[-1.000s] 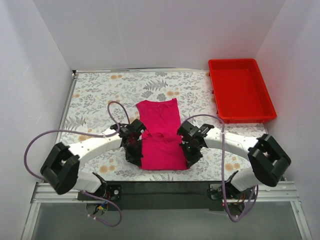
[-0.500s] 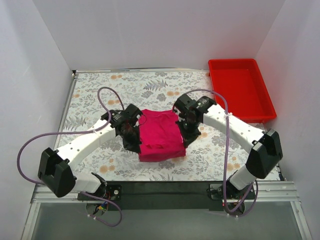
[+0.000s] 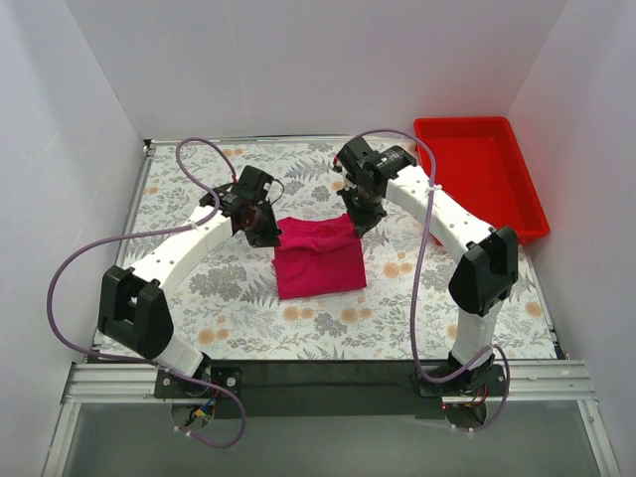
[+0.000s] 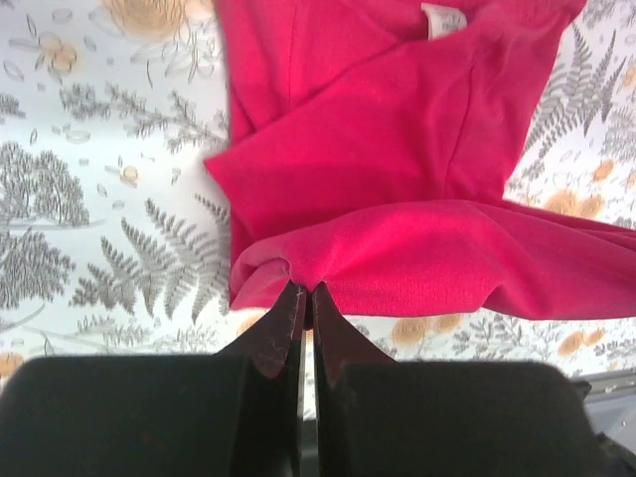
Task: Fold and stack the t-shirts
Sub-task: Fold the tshirt
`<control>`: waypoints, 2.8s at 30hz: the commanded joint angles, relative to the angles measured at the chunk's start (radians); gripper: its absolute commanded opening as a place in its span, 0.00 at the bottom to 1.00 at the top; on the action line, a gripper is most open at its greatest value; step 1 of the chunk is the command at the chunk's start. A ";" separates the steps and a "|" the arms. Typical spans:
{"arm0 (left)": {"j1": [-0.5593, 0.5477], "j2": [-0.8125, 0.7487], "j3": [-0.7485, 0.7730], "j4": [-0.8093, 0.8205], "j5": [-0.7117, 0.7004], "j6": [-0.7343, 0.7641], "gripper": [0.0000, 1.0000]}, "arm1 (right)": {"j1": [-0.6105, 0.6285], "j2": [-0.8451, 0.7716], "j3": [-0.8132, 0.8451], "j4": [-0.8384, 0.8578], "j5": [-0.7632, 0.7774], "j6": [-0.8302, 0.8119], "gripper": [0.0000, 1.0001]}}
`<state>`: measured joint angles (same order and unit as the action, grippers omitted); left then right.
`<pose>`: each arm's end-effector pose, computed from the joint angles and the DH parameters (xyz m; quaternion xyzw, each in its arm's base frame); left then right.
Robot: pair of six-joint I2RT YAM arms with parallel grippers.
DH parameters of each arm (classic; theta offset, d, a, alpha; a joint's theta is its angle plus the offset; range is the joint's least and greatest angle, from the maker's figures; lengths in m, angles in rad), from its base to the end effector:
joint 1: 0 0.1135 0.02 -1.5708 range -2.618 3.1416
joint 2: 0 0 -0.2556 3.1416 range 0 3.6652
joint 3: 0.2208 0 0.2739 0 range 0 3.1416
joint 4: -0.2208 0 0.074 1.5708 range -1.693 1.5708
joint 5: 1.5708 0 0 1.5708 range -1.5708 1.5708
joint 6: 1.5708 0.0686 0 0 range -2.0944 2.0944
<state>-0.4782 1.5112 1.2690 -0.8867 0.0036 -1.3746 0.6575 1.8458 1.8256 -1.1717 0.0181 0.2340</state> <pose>0.3014 -0.1565 0.2339 -0.4224 0.8795 -0.1763 0.1302 0.3257 0.2499 0.2816 -0.2047 0.9605 0.0732 0.1737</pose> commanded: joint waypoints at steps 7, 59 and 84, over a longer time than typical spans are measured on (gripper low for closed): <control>0.035 0.033 0.009 0.129 -0.071 -0.020 0.00 | -0.047 0.093 0.104 0.084 0.062 -0.061 0.01; 0.041 0.045 -0.281 0.650 0.048 0.134 0.29 | -0.144 0.012 -0.424 0.900 -0.414 -0.125 0.40; 0.197 0.334 0.007 0.687 0.167 0.062 0.43 | -0.357 0.203 -0.279 1.095 -0.759 0.134 0.36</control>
<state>-0.2905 1.9968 1.2942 -0.1867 0.1680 -1.2938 0.2913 2.1918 1.5692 -0.1467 -0.6685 0.3187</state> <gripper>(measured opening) 0.395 0.352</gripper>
